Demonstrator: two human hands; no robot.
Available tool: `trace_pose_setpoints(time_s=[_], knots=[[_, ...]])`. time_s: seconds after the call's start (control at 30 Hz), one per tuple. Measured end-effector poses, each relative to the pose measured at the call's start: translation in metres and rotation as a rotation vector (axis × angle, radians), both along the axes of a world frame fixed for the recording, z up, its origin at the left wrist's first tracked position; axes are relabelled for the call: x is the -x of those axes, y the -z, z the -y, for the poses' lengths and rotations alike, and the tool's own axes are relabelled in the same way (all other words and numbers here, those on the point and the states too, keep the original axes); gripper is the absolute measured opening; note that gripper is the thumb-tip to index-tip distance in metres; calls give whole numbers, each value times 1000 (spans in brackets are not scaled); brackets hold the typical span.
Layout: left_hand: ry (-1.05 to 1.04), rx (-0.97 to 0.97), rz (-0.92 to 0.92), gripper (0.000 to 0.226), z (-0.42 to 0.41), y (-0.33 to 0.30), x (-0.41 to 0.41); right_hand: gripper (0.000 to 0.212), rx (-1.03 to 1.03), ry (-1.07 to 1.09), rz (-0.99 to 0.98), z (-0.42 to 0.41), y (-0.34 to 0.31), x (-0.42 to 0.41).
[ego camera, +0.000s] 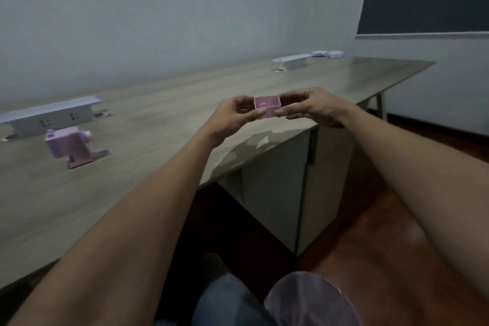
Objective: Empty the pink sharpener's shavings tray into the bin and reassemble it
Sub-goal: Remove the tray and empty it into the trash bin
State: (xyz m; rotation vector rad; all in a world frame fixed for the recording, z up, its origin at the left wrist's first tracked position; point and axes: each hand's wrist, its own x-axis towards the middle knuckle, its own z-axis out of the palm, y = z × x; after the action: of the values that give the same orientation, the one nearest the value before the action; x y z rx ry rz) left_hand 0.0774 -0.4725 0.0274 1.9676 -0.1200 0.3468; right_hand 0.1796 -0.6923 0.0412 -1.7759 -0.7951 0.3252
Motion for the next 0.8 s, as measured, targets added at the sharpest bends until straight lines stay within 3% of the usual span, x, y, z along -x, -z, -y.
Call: trace_pose_setpoints(time_s=[0.17,0.33,0.47,0.8], knots=[[88,47,-5,49,55,19,-20,50,0,85,-70,60,12,3],[178,35,-78,51,102,73,-21,60,25,172,-188,113,65,14],[192,67,-141,51,117,126,-10,48,49,189,-295,131,119,25],[229,156,-583,44,136,277,39,62,276,170,-603,149,298,61]])
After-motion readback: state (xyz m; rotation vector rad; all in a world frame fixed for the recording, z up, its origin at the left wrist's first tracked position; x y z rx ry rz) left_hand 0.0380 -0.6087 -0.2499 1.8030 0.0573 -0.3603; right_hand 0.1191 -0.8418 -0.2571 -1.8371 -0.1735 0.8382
